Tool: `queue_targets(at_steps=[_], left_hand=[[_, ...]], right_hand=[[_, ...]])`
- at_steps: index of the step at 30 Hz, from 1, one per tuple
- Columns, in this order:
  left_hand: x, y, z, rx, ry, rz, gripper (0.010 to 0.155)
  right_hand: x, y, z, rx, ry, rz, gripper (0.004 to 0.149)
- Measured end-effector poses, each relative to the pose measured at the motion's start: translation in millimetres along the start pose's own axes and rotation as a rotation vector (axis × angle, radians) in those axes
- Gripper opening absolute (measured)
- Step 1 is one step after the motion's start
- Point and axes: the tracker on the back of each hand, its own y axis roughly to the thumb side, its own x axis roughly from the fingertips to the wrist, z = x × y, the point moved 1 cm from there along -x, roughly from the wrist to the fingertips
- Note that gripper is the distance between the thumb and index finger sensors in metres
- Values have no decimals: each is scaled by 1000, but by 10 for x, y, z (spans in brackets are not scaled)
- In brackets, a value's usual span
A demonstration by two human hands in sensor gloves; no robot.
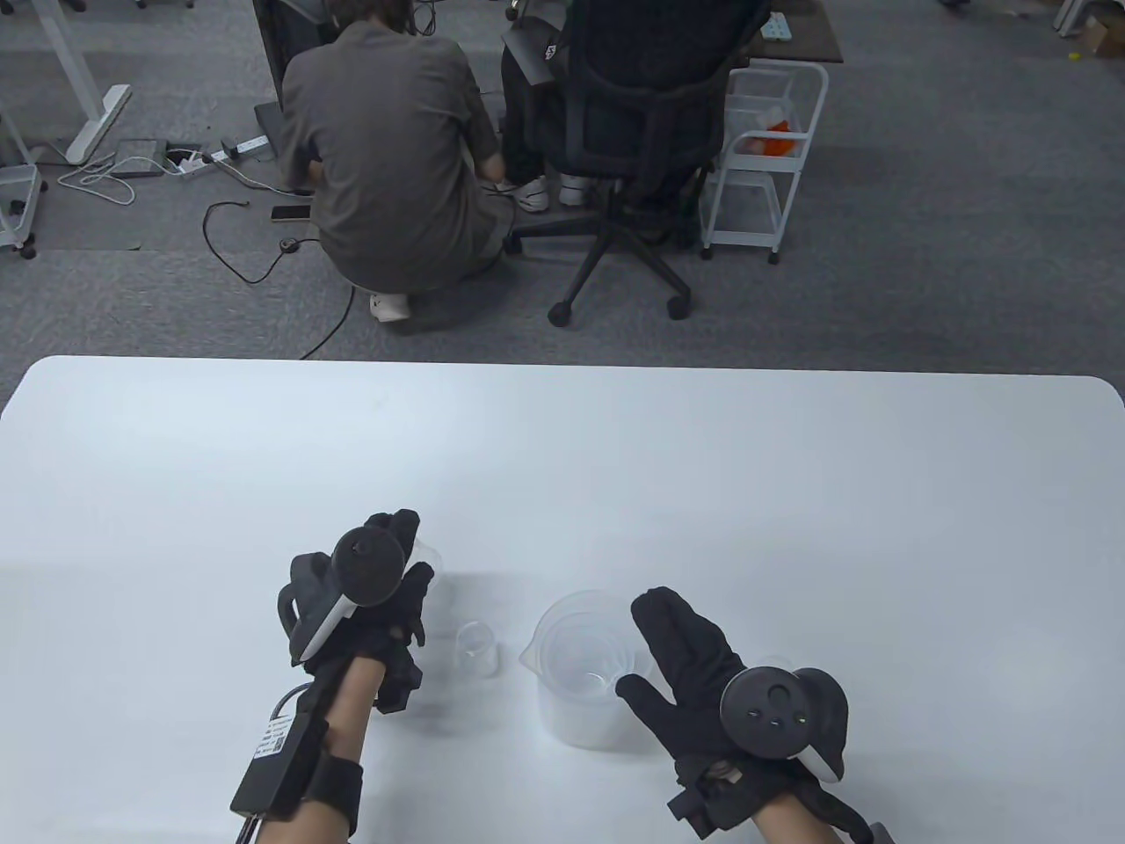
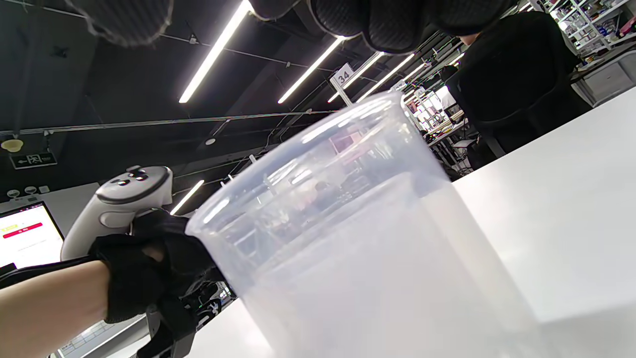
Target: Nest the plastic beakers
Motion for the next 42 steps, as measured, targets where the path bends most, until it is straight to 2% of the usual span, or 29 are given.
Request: queue_targets(at_steps=[10, 18, 25, 32, 39, 42], left_hand=[[375, 331, 359, 355, 85, -182, 65], [640, 625, 442, 648, 61, -304, 65], [807, 873, 330, 889, -25, -379, 65], [933, 975, 166, 1045, -95, -389, 65], [1032, 957, -2, 1095, -155, -396, 64], [1068, 938, -55, 1113, -144, -384, 64]], right_hand=[[-94, 83, -138, -100, 7, 16, 75], [-134, 155, -223, -219, -1, 24, 77], [-159, 300, -175, -281, -3, -8, 80], [-178, 431, -75, -360, -18, -46, 87], [-183, 484, -18, -312, -36, -58, 73], [-180, 483, 0, -309, -45, -58, 71]])
